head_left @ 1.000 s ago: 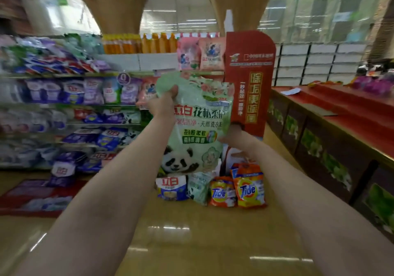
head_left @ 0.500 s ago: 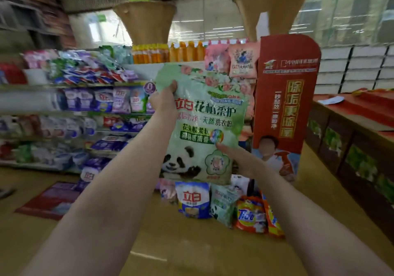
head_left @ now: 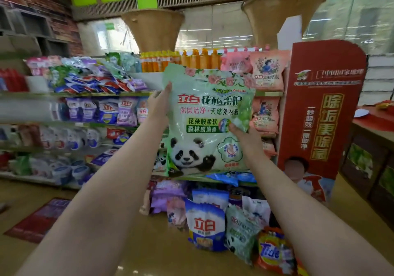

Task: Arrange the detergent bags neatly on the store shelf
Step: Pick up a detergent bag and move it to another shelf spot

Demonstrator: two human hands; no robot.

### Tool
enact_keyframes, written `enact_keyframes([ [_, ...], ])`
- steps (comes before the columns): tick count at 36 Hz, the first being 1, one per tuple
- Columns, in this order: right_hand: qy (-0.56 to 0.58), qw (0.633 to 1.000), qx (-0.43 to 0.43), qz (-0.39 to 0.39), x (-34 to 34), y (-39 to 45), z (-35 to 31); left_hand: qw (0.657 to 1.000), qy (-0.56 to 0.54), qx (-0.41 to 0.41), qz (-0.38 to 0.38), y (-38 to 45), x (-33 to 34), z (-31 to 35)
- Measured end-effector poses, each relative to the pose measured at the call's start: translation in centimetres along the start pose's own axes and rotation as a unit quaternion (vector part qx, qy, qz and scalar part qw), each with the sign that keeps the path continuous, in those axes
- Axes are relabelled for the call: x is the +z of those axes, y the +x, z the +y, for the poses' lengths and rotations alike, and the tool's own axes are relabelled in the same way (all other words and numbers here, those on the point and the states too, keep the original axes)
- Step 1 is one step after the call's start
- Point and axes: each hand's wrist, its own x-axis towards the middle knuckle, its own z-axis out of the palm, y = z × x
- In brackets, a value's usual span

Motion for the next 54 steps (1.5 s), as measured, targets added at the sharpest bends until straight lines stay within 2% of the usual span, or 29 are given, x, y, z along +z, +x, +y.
enact_keyframes([
  [4,-0.020,0.999,0.003,0.047,1.8,4.3,0.9,0.987,0.129,-0.031,-0.089,2.2,-2.2,-3.7],
  [8,0.038,0.995,0.034,0.082,3.3,8.4,1.6,0.955,0.215,-0.078,-0.190,3.9,-3.2,-7.6],
  [14,0.027,0.997,0.044,0.050,4.7,14.5,3.6,0.941,0.239,-0.020,-0.238,8.5,-2.4,-9.8],
  [19,0.018,0.999,0.027,0.042,6.0,20.7,3.9,0.951,0.228,0.005,-0.208,13.5,-0.6,-11.3],
  [25,-0.030,0.997,0.014,-0.063,6.7,28.3,2.5,0.984,0.150,0.075,-0.056,20.0,3.1,-12.0],
  [30,-0.051,0.990,0.017,-0.132,6.7,36.3,4.9,0.986,0.133,0.099,0.022,25.1,4.3,-12.1],
  [32,-0.045,0.988,0.007,-0.148,7.2,36.0,4.1,0.986,0.130,0.097,0.045,27.0,4.3,-12.1],
  [35,-0.069,0.987,0.010,-0.142,7.4,36.9,4.4,0.987,0.121,0.091,0.062,29.5,4.4,-11.7],
  [39,-0.086,0.977,0.033,-0.192,7.7,39.8,6.4,0.984,0.126,0.109,0.058,32.2,4.9,-11.5],
  [47,-0.124,0.969,0.033,-0.213,10.0,45.5,8.6,0.983,0.135,0.111,0.050,37.9,5.2,-13.3],
  [54,-0.123,0.980,0.012,-0.156,13.6,51.1,11.1,0.986,0.119,0.114,0.009,45.3,4.8,-15.6],
])
